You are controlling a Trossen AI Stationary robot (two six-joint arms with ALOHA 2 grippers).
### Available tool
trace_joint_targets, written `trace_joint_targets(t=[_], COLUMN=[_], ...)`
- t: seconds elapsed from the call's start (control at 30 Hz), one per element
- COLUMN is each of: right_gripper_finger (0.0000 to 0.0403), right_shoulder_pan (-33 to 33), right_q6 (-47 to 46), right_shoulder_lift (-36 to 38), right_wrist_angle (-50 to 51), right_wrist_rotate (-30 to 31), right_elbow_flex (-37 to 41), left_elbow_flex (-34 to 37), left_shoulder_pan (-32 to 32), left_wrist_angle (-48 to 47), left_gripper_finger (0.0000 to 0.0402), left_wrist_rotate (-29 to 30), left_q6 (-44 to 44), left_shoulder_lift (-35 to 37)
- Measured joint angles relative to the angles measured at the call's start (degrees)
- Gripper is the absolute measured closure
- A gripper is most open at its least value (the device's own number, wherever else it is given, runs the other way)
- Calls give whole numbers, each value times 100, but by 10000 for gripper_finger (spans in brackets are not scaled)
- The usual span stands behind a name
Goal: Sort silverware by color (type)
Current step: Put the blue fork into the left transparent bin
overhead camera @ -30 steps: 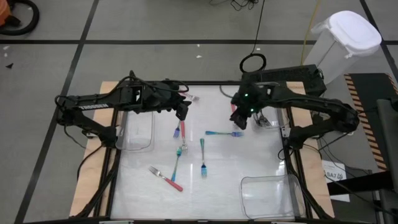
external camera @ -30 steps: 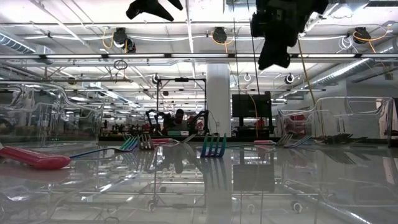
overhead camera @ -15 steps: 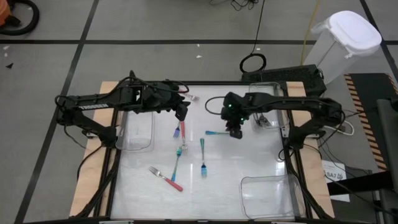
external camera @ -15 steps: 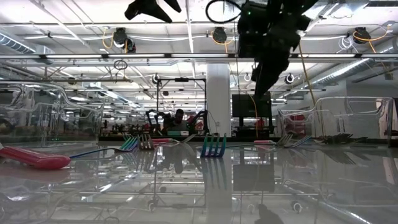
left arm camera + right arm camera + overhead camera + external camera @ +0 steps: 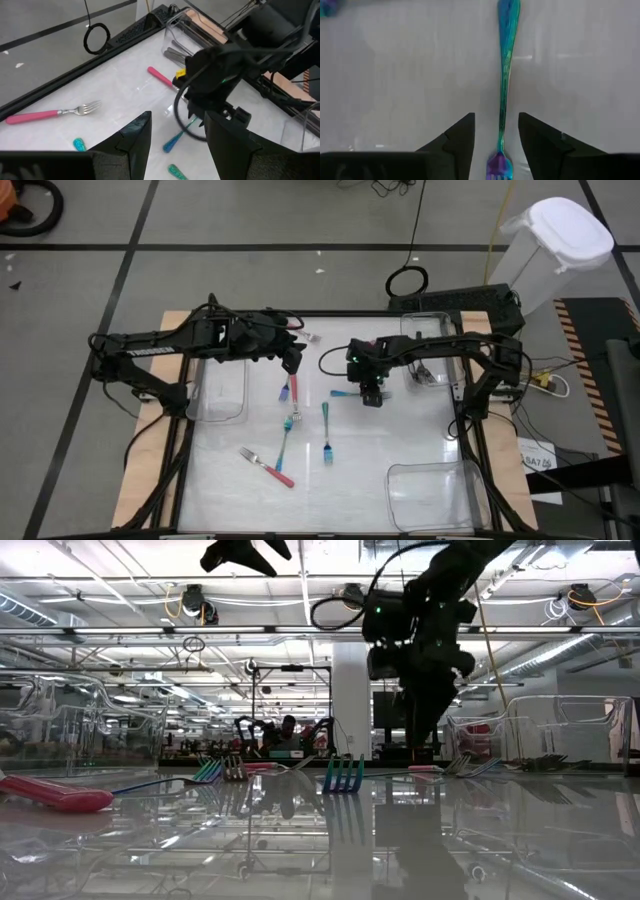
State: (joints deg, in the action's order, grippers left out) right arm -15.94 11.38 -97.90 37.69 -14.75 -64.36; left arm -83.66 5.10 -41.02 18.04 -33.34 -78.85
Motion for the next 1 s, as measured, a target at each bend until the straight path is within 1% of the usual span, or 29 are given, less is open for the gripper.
trace_joint_targets(t=[0.27, 0.4, 0.6, 0.73, 0.93, 1.0], right_gripper_finger=[254, 254, 261, 292, 373, 390], right_shoulder_pan=[0, 5, 28, 28, 26, 26], right_q6=[-12, -16, -18, -18, -174, -226], right_shoulder_lift=[-425, -587, -674, -682, -690, -690], right_wrist_angle=[-39, -102, -141, -156, -192, -188], right_wrist_rotate=[7, 213, 251, 281, 366, 370], right_elbow_flex=[0, 0, -13, -13, -13, -11], left_elbow_flex=[0, 0, 0, 0, 0, 0], left_shoulder_pan=[0, 0, 0, 0, 0, 0], left_wrist_angle=[-85, -175, -270, -303, -301, -301], left_gripper_finger=[218, 218, 218, 218, 218, 218], left_wrist_rotate=[-2, -4, -22, -22, -20, -21], left_q6=[2, 4, 4, 7, 11, 11], left_shoulder_lift=[0, 0, 0, 0, 0, 0])
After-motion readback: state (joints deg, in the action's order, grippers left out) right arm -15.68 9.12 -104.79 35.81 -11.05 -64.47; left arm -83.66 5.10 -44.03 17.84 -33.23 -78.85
